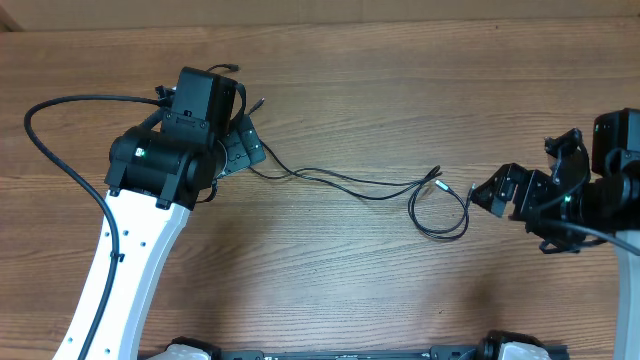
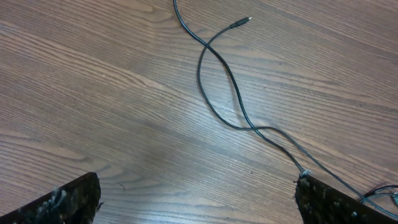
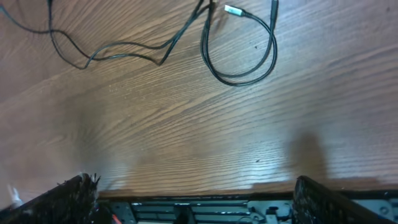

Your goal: Untangle cables

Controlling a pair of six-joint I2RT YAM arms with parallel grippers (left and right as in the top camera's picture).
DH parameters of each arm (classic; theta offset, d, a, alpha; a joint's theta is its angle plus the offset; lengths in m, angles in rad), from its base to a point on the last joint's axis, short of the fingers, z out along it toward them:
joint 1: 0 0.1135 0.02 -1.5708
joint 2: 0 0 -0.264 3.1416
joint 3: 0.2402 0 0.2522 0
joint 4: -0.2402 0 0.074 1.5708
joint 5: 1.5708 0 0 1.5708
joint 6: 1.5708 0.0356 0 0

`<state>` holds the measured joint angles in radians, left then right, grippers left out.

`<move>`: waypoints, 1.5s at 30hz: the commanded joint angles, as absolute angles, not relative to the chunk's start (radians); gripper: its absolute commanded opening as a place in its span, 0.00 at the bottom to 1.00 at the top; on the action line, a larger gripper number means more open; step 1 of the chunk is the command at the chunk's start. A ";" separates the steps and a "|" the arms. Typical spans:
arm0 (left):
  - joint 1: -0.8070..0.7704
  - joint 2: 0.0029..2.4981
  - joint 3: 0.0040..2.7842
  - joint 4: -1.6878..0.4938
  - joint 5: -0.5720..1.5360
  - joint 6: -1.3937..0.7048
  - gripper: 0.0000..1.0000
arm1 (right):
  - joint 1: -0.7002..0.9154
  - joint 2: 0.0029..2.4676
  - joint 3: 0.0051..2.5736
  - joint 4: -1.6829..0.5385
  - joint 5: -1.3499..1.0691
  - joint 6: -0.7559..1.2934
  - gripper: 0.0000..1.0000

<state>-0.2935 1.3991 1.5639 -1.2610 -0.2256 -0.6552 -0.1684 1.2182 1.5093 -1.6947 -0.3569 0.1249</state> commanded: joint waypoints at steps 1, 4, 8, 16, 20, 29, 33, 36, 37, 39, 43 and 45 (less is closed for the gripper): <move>-0.287 1.386 1.572 -1.260 -0.243 -0.651 1.00 | -0.163 1.109 1.504 -1.694 -0.361 0.027 1.00; -0.287 1.386 1.572 -1.260 -0.243 -0.651 1.00 | -0.163 1.007 1.504 -1.684 -0.366 0.025 1.00; -0.287 1.386 1.572 -1.260 -0.243 -0.651 0.99 | -0.163 0.874 1.504 -1.624 -0.414 0.025 1.00; -0.287 1.386 1.572 -1.260 -0.243 -0.651 1.00 | -0.164 0.724 1.504 -1.581 -0.436 0.029 1.00; -0.287 1.386 1.572 -1.260 -0.243 -0.651 1.00 | -0.164 0.720 1.496 -1.551 -0.492 0.029 1.00; -0.287 1.386 1.572 -1.260 -0.243 -0.651 1.00 | -0.033 0.720 1.306 -1.321 -0.610 0.065 1.00; -0.287 1.386 1.572 -1.260 -0.243 -0.651 1.00 | -0.016 0.721 1.218 -1.335 -0.496 0.294 1.00; -0.287 1.386 1.572 -1.260 -0.243 -0.651 0.99 | -0.016 0.721 1.147 -1.355 -0.456 0.521 1.00; -0.287 1.386 1.572 -1.260 -0.243 -0.651 1.00 | -0.016 0.721 1.130 -1.354 -0.456 0.563 1.00; -0.287 1.386 1.572 -1.260 -0.243 -0.651 0.99 | -0.016 0.721 1.076 -1.319 -0.456 0.700 1.00; -0.287 1.386 1.572 -1.260 -0.243 -0.651 1.00 | -0.016 0.724 1.008 -1.301 -0.422 0.781 1.00; -0.287 1.386 1.572 -1.260 -0.243 -0.651 0.99 | -0.016 0.728 0.991 -1.302 -0.339 0.783 1.00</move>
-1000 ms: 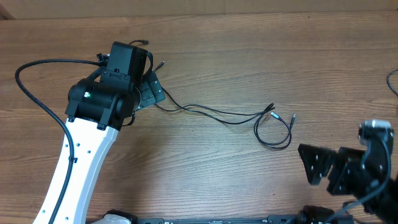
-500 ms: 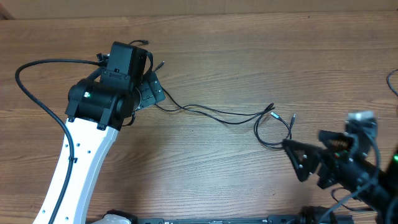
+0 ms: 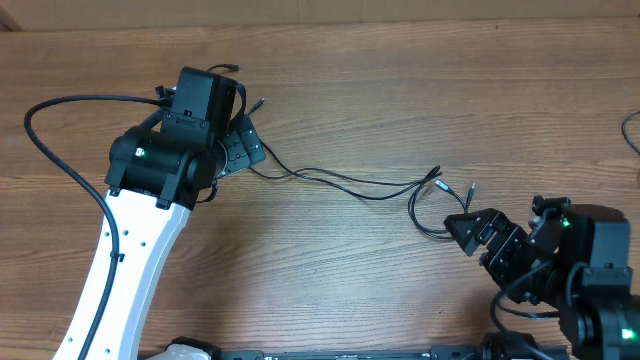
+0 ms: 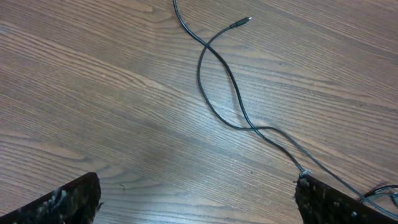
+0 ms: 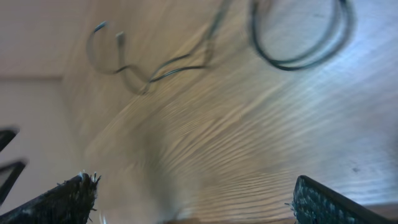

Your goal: Untangle cables

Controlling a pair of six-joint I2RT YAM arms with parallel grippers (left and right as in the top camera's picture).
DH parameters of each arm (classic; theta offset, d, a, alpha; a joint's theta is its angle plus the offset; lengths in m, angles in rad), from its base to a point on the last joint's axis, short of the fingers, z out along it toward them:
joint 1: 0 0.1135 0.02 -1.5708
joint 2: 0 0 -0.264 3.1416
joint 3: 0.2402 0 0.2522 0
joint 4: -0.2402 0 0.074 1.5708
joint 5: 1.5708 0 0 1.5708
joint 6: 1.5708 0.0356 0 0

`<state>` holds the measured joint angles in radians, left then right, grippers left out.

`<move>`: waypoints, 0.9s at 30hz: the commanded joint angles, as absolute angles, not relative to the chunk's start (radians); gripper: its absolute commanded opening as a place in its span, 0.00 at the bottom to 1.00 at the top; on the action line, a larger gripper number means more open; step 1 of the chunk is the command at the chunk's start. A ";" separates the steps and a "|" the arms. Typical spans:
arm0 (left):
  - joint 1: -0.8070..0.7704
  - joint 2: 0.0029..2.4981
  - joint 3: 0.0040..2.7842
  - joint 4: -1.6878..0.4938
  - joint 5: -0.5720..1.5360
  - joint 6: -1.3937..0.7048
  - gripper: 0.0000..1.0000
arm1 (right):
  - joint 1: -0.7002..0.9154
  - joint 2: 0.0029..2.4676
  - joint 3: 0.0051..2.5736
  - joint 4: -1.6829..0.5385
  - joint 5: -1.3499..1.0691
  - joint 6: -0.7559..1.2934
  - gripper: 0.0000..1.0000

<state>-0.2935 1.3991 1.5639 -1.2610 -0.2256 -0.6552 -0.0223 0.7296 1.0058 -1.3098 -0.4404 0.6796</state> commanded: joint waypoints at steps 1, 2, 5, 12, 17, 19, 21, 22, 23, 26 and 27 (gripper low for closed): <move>-0.287 1.386 1.572 -1.260 -0.243 -0.651 0.99 | -0.016 0.730 0.985 -1.303 -0.313 0.782 1.00; -0.287 1.386 1.572 -1.260 -0.243 -0.651 1.00 | -0.016 0.733 0.981 -1.302 -0.308 0.783 1.00; -0.287 1.386 1.572 -1.260 -0.243 -0.651 0.99 | -0.016 0.740 0.981 -1.304 -0.315 0.785 1.00; -0.287 1.386 1.572 -1.260 -0.243 -0.651 0.99 | -0.016 0.751 0.981 -1.274 -0.316 0.672 1.00; -0.287 1.386 1.572 -1.260 -0.243 -0.651 1.00 | -0.012 0.821 0.981 -1.215 -0.387 0.671 1.00; -0.287 1.386 1.572 -1.260 -0.243 -0.651 1.00 | 0.004 0.868 0.981 -1.183 -0.432 0.649 0.98; -0.287 1.386 1.572 -1.260 -0.243 -0.651 1.00 | 0.030 0.927 0.981 -1.153 -0.440 0.642 0.90; -0.287 1.386 1.572 -1.260 -0.243 -0.651 1.00 | 0.044 0.957 0.981 -1.143 -0.439 0.642 0.83; -0.287 1.386 1.572 -1.260 -0.243 -0.651 1.00 | 0.066 1.007 0.981 -1.131 -0.439 0.657 0.75; -0.287 1.386 1.572 -1.260 -0.243 -0.651 1.00 | 0.119 1.110 0.981 -1.118 -0.439 0.707 0.73; -0.287 1.386 1.572 -1.260 -0.243 -0.651 1.00 | 0.138 1.143 0.981 -1.112 -0.440 0.711 0.71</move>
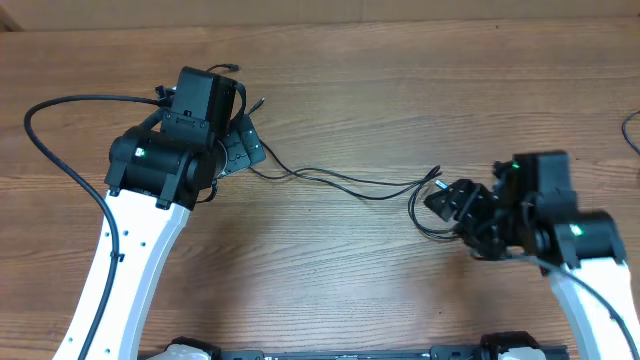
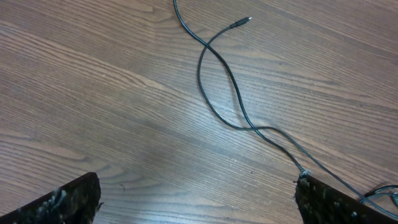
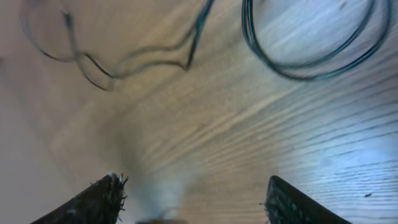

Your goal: Untangle cables

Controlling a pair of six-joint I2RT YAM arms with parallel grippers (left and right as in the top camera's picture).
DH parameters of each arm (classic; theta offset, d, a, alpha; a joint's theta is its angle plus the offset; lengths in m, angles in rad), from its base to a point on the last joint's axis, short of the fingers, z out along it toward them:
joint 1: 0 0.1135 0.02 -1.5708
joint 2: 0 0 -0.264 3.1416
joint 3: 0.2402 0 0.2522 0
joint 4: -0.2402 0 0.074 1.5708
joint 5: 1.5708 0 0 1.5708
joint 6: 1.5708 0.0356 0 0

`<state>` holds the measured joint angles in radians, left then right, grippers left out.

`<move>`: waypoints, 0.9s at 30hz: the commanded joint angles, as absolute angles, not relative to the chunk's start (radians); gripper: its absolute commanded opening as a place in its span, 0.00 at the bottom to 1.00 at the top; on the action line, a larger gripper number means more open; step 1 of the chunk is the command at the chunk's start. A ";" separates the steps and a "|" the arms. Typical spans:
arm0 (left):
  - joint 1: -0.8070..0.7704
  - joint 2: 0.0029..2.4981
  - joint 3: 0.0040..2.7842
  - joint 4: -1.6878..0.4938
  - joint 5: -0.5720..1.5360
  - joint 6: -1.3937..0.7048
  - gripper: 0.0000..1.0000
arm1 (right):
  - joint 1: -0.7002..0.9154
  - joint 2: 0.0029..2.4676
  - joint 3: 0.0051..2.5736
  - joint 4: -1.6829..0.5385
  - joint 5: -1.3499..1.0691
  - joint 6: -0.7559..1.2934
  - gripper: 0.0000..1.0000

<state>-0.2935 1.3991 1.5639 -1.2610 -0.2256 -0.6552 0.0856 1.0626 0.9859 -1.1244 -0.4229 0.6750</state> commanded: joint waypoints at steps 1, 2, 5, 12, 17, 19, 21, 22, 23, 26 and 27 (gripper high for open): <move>-0.287 1.386 1.572 -1.260 -0.243 -0.651 1.00 | 0.183 1.217 0.981 -1.079 -0.439 0.710 0.70; -0.287 1.386 1.572 -1.260 -0.243 -0.651 0.99 | 0.207 1.254 0.981 -1.053 -0.439 0.710 0.70; -0.287 1.386 1.572 -1.260 -0.243 -0.651 1.00 | 0.271 1.351 0.981 -0.939 -0.418 0.711 0.65; -0.287 1.386 1.572 -1.260 -0.243 -0.651 0.99 | 0.378 1.514 0.981 -0.801 -0.309 0.868 0.57; -0.287 1.386 1.572 -1.260 -0.243 -0.651 1.00 | 0.447 1.575 0.981 -0.778 -0.131 0.992 0.56; -0.287 1.386 1.572 -1.260 -0.243 -0.651 1.00 | 0.469 1.583 0.981 -0.739 -0.044 1.000 0.56; -0.287 1.386 1.572 -1.260 -0.243 -0.651 1.00 | 0.487 1.590 0.981 -0.698 0.023 1.000 0.56; -0.287 1.386 1.572 -1.260 -0.243 -0.651 1.00 | 0.493 1.594 0.981 -0.682 0.038 1.000 0.56; -0.287 1.386 1.572 -1.260 -0.243 -0.651 1.00 | 0.498 1.597 0.981 -0.669 0.044 1.000 0.56; -0.287 1.386 1.572 -1.260 -0.243 -0.651 0.99 | 0.500 1.616 0.981 -0.664 0.044 1.021 0.53; -0.287 1.386 1.572 -1.260 -0.243 -0.651 0.99 | 0.500 1.627 0.981 -0.668 0.044 1.037 0.50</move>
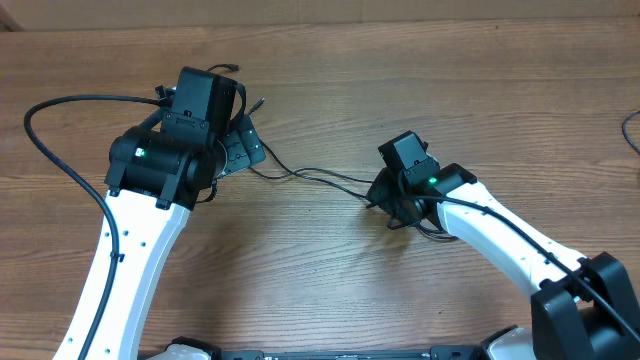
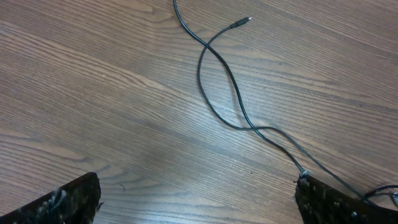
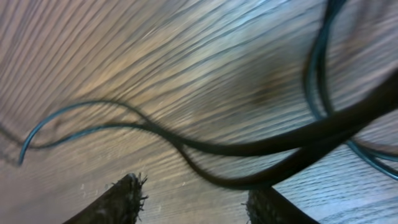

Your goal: Untangle cables

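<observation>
Two thin black cables [image 1: 330, 179] run twisted together across the wooden table from my left gripper [image 1: 245, 148] toward the middle. In the left wrist view they cross [image 2: 209, 43] below a small plug tip [image 2: 242, 22]; one strand passes the right finger [image 2: 336, 200]. The left gripper [image 2: 198, 205] is open wide with bare wood between its fingers. My right gripper [image 1: 392, 208] is low over the cables' loop end, hiding most of it. In the blurred right wrist view the cable [image 3: 249, 149] curves just ahead of the open right gripper [image 3: 193, 205].
My left arm's thick black supply cable [image 1: 60, 110] loops over the table at the far left. Another dark cable [image 1: 632, 130] shows at the right edge. The table's far edge [image 1: 320, 25] runs along the top.
My right arm has moved left from beside the loop to directly over it, low to the table. Its fingers stand closer together. The left gripper and the cables near it are unchanged.
My right gripper was at the far right, wide open, away from the loop. Then it was lower right of the loop, then right beside it. Now it is over the loop with narrower fingers. The left arm stayed still throughout.
</observation>
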Controlling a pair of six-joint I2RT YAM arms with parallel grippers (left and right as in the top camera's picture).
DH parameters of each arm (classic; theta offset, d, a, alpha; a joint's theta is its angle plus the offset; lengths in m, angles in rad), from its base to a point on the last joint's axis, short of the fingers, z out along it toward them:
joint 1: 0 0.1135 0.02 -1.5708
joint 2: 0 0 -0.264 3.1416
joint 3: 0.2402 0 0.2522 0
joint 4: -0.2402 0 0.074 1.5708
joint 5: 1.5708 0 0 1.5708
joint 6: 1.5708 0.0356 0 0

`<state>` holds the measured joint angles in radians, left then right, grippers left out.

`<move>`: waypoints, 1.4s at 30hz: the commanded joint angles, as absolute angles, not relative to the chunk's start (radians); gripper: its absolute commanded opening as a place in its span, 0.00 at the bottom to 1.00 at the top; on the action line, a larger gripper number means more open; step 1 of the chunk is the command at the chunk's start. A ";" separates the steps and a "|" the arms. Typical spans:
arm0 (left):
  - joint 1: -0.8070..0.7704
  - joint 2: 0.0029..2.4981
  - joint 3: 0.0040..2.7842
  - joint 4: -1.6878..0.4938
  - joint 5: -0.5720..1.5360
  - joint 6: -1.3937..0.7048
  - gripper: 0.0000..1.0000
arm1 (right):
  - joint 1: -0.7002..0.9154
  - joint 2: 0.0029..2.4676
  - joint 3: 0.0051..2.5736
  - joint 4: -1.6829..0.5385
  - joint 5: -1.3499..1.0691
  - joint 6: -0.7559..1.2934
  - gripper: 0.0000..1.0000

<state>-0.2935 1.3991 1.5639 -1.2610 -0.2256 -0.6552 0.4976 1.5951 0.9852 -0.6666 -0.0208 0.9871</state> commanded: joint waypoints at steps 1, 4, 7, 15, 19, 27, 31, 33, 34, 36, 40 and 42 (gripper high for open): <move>-0.287 1.386 1.572 -1.260 -0.243 -0.651 0.99 | 0.500 1.639 0.981 -0.671 0.044 1.058 0.48; -0.287 1.386 1.572 -1.260 -0.243 -0.651 1.00 | 0.500 1.673 0.981 -0.669 0.044 1.115 0.47; -0.287 1.386 1.572 -1.260 -0.243 -0.651 1.00 | 0.500 1.714 0.981 -0.611 0.044 1.125 0.47; -0.287 1.386 1.572 -1.260 -0.243 -0.651 1.00 | 0.487 1.707 1.028 -0.580 -0.139 0.937 0.04; -0.287 1.386 1.572 -1.260 -0.243 -0.651 1.00 | 0.467 1.594 1.145 -0.735 -0.207 0.722 0.04; -0.287 1.386 1.572 -1.260 -0.243 -0.651 1.00 | 0.451 1.281 1.309 -0.913 -0.360 0.478 0.04; -0.287 1.386 1.572 -1.260 -0.243 -0.651 0.99 | 0.451 1.193 1.309 -0.943 -0.353 0.497 0.04; -0.287 1.386 1.572 -1.260 -0.243 -0.651 1.00 | 0.451 1.189 1.309 -0.975 -0.350 0.535 0.04; -0.287 1.386 1.572 -1.260 -0.243 -0.651 1.00 | 0.451 1.193 1.308 -0.995 -0.350 0.561 0.04; -0.287 1.386 1.572 -1.260 -0.243 -0.651 1.00 | 0.453 1.214 1.308 -1.052 -0.354 0.575 0.04; -0.287 1.386 1.572 -1.260 -0.243 -0.651 0.99 | 0.452 1.241 1.308 -1.130 -0.354 0.492 0.04; -0.287 1.386 1.572 -1.260 -0.243 -0.651 1.00 | 0.452 1.248 1.308 -1.156 -0.353 0.456 0.04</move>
<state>-0.2935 1.3991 1.5639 -1.2610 -0.2256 -0.6552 0.4522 1.2499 1.3067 -1.1435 -0.3439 0.5220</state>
